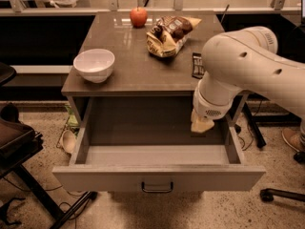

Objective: Open top drawer

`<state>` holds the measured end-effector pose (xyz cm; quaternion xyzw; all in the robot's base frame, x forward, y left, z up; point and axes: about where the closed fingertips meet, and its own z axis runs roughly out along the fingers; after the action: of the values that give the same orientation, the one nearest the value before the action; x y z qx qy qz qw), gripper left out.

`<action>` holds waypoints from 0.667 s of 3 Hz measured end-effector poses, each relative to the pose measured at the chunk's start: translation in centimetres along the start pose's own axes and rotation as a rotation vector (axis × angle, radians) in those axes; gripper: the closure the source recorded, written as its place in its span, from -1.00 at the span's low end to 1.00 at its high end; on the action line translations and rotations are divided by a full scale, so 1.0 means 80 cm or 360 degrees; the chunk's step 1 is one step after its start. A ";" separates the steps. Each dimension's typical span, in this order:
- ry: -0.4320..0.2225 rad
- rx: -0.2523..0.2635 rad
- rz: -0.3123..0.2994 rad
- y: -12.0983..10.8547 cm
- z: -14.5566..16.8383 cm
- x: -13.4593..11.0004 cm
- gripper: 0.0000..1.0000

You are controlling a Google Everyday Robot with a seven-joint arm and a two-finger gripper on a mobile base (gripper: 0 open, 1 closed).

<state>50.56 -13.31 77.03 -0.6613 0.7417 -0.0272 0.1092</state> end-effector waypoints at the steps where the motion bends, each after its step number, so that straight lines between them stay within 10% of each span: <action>1: -0.0089 -0.0024 0.0015 -0.003 0.045 0.028 0.76; 2: -0.0242 -0.0031 0.0063 0.011 0.093 0.060 1.00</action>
Offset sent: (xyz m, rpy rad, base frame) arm -0.0076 -0.0658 -0.1341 0.2943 -0.0027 -0.0289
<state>50.66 -17.16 69.01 -0.6477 0.7444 0.0326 0.1593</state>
